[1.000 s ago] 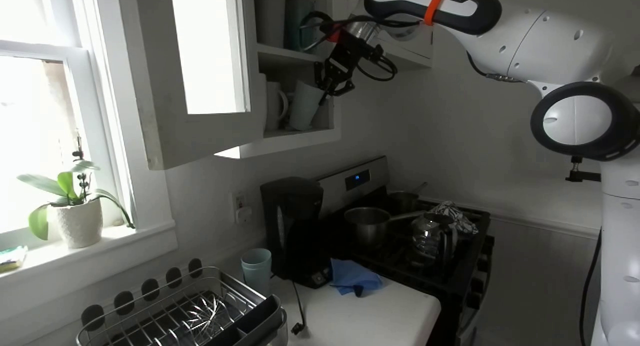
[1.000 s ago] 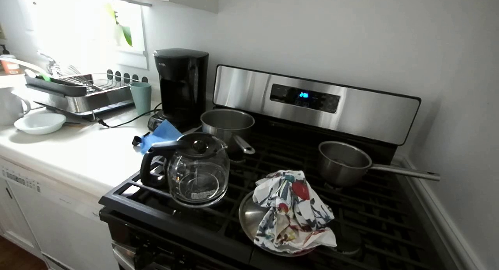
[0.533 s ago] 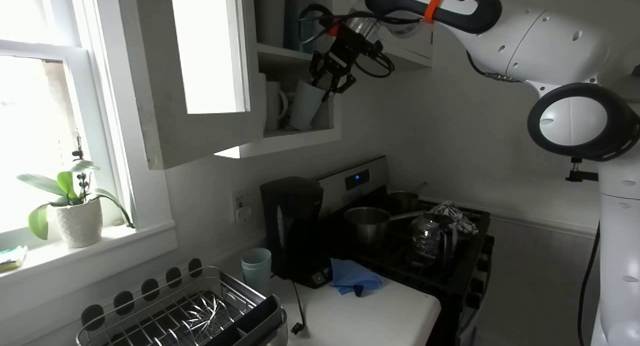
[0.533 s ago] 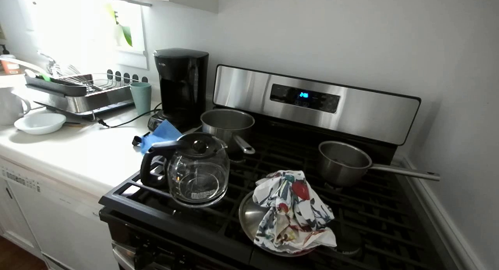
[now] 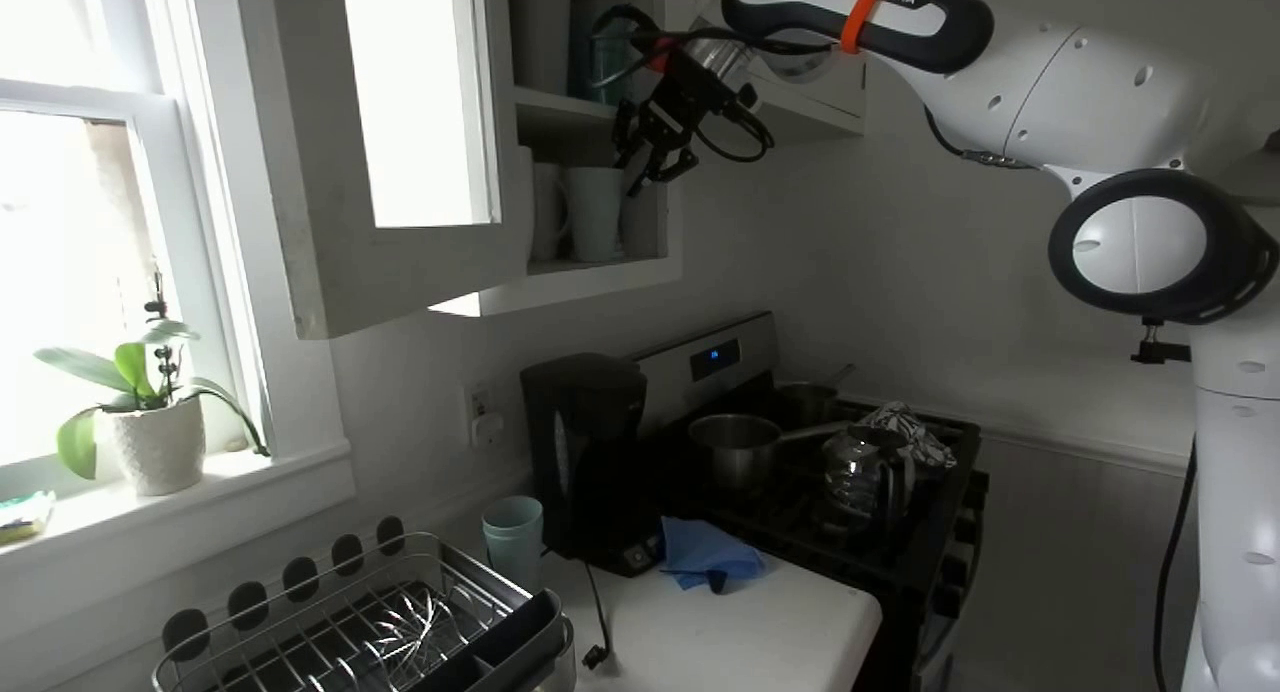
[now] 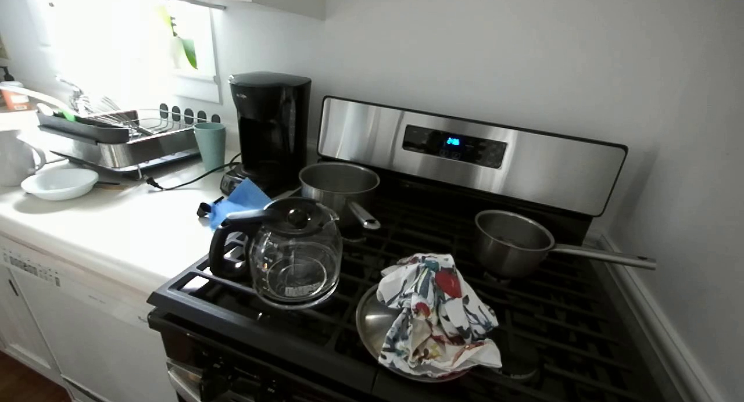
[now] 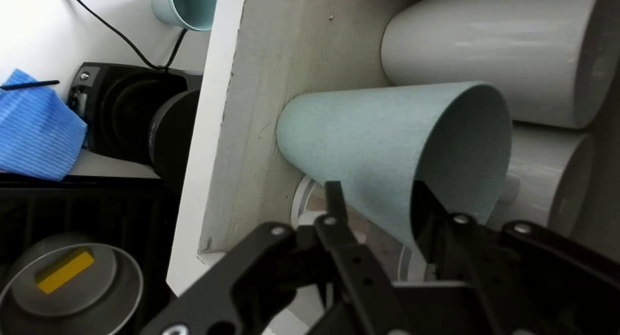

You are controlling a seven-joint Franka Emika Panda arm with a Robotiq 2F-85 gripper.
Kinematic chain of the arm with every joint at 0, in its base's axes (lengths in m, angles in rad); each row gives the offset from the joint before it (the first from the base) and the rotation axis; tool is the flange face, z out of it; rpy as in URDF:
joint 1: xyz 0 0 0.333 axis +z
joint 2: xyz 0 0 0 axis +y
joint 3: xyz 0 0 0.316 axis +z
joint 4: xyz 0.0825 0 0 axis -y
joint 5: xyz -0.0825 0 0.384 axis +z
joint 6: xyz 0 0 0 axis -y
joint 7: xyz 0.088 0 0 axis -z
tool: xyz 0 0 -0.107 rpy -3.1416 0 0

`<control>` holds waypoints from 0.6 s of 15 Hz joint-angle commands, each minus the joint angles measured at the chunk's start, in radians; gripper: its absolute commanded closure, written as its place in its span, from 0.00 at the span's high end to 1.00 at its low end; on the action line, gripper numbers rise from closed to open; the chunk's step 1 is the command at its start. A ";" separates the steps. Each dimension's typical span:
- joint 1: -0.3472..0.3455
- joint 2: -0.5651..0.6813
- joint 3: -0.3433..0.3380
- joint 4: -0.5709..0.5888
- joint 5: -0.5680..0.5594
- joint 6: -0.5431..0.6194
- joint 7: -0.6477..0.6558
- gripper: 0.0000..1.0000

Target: Put the blue cup in the top cabinet

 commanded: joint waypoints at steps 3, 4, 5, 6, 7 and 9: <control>0.016 0.017 0.004 0.031 -0.010 0.019 0.011 0.03; 0.018 0.016 0.005 0.029 -0.010 0.019 0.009 0.13; 0.020 0.014 0.005 0.029 -0.012 0.017 0.008 0.33; 0.022 0.014 0.005 0.028 -0.017 0.017 0.006 0.34; 0.025 0.013 0.004 0.027 -0.027 0.017 0.003 0.41; 0.028 0.013 0.003 0.027 -0.035 0.015 0.002 0.53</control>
